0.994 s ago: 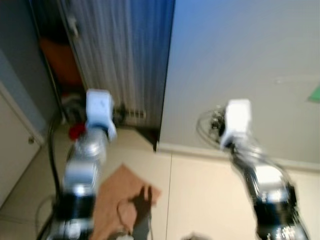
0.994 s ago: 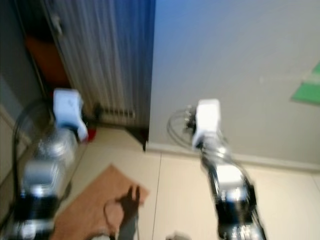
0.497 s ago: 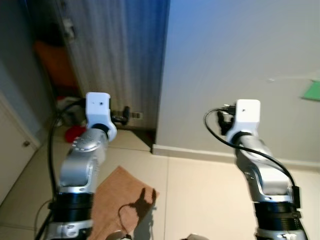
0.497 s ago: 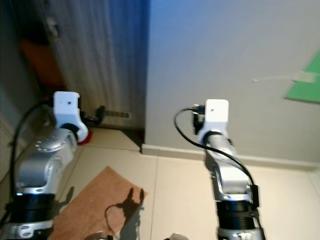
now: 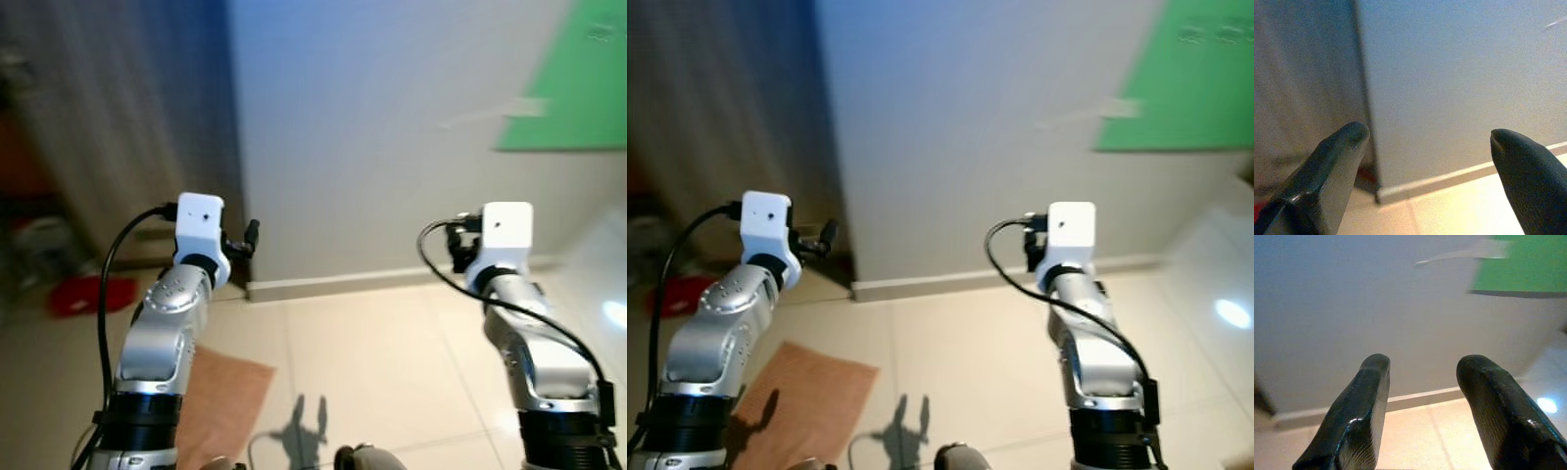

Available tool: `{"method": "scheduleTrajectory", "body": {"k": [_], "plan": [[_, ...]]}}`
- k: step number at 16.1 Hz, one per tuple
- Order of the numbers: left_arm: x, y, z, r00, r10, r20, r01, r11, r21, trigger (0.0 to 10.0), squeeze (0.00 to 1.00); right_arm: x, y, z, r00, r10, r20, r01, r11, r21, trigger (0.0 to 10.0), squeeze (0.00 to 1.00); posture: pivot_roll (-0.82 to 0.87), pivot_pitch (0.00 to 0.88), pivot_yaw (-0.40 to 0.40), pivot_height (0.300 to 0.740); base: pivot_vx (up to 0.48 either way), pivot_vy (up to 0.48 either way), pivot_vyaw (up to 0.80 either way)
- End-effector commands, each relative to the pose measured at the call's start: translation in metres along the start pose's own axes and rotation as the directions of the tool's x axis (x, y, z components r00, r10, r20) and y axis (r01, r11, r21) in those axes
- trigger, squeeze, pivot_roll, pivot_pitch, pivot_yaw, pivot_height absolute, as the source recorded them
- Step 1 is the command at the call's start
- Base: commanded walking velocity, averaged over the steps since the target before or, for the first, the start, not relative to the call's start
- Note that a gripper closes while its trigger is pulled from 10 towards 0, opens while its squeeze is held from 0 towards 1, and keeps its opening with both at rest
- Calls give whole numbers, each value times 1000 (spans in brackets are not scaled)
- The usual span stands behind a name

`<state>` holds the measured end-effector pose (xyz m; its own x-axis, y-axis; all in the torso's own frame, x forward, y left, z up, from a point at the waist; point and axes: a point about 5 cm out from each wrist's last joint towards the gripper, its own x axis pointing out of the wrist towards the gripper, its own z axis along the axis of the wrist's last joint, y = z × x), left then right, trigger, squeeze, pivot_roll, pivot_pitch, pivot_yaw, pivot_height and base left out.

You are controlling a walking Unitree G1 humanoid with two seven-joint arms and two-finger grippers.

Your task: Hang keys on a hook

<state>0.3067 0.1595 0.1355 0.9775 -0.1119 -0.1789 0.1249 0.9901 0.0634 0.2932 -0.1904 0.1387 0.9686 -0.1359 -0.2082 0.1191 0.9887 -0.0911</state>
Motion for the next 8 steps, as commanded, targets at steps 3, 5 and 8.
{"method": "scheduleTrajectory", "body": {"k": [3, 5, 8], "plan": [[0, -11, 9, 996, -23, 92, 23, 1000, 7, 10000, 0, 1, -5, 6, 998, -20, 57, 23, 998, -50, 10000, 0, -34, 0, -86, 718, 0, 0, -788], [-6, -12, 7, 994, -23, 110, 19, 999, 35, 10000, 0, -2, 1, -1, 1000, 16, 25, -15, 999, -43, 10000, 0, -21, 0, -98, 718, 0, 0, -788], [-13, -9, -1, 992, -5, 129, 1, 999, 33, 10000, 0, -9, 9, -15, 999, 42, -23, -43, 998, -41, 10000, 0, -25, 0, -93, 718, 0, 0, -788]]}}
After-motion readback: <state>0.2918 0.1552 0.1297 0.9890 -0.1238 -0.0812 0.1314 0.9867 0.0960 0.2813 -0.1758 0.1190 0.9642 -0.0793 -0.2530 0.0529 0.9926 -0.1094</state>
